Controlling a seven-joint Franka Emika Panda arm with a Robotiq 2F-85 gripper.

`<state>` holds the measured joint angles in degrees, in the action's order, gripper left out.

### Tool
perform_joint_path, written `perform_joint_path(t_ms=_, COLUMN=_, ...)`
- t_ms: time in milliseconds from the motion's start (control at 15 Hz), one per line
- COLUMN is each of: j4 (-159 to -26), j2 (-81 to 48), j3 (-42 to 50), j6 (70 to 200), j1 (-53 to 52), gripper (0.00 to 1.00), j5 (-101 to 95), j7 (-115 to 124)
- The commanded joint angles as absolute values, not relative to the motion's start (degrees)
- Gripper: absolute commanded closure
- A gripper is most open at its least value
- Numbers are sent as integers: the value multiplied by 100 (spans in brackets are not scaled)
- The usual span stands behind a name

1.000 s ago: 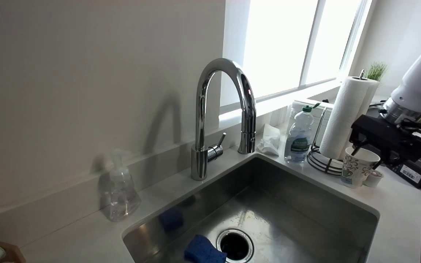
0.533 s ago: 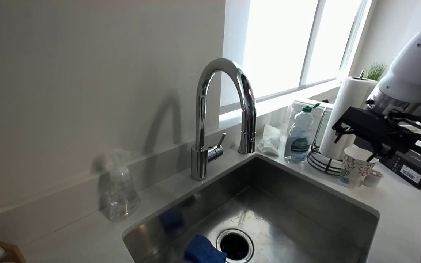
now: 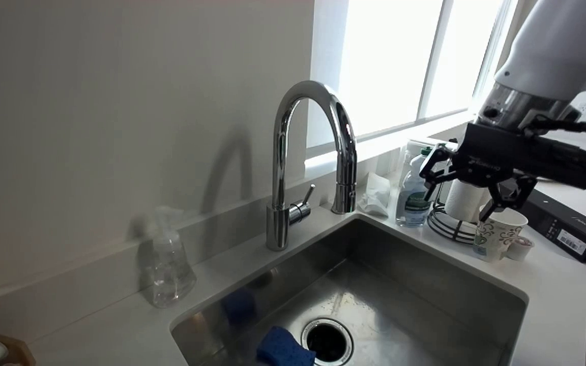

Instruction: Push the faucet to the center of the sink then remove the coffee cup from the sink.

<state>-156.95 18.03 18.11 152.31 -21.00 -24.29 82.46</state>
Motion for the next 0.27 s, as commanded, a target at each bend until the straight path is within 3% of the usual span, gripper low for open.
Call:
perform_joint_path(t_ms=0, j4=-15734, j2=2011, j3=886, j6=15079, j1=-1443, gripper=0, j5=-1492, j7=7410)
perform_joint_path(t_ms=67, j4=-15711, j2=2374, j3=1881, j6=14774, j1=-2496, gripper=0, j5=-1948, j7=7606)
perform_joint_path(t_ms=200, j4=-15789, j2=2713, j3=1950, j6=14620, j1=-2591, gripper=0, j5=-1855, j7=7378)
